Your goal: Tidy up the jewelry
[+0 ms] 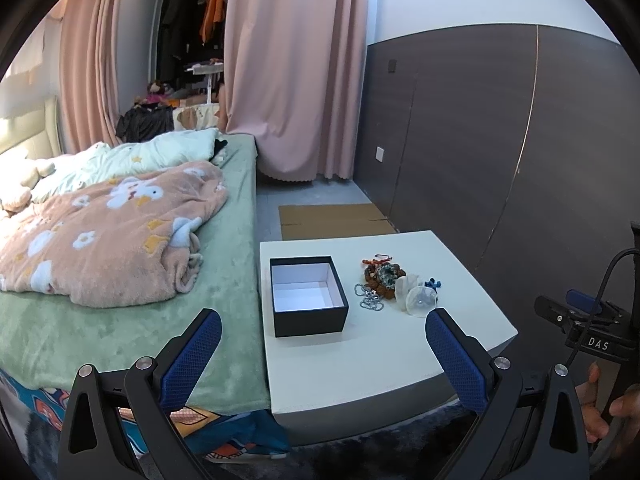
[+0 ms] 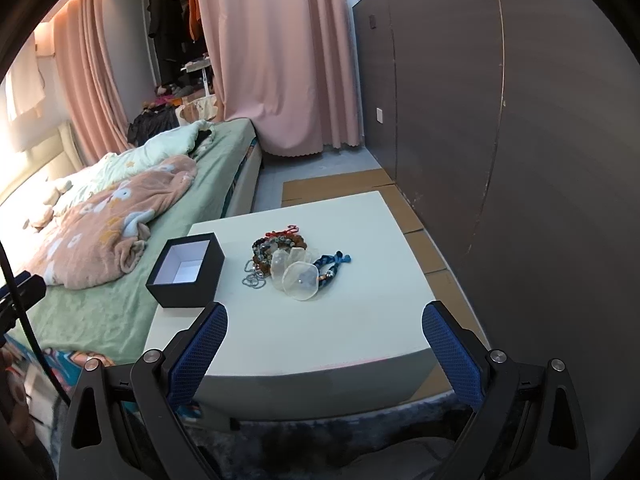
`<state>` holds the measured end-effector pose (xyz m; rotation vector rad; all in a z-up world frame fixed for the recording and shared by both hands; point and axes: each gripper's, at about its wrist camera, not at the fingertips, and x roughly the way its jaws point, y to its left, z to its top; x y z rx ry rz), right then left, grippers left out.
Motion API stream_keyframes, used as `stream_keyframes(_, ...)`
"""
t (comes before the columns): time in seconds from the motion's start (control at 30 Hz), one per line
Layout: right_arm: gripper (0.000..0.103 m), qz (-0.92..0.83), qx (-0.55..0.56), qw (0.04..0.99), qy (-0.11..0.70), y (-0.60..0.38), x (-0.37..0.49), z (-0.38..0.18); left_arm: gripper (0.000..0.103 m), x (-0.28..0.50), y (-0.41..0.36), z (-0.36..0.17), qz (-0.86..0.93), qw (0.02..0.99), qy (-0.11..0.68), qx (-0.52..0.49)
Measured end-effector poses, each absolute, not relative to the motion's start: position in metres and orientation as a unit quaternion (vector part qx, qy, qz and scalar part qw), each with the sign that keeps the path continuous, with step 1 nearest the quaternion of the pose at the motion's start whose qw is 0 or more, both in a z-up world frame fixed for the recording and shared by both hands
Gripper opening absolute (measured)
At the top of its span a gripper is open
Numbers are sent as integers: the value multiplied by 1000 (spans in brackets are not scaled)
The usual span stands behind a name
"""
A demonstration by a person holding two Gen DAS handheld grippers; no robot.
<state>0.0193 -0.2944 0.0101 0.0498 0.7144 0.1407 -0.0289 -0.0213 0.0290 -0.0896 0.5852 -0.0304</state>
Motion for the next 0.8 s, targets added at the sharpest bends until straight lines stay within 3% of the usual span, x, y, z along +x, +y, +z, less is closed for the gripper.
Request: stream_keyframes(0.8,98,83,17,932,353,-289,22,13,102,-24,-22,28,-13,955,293,-50)
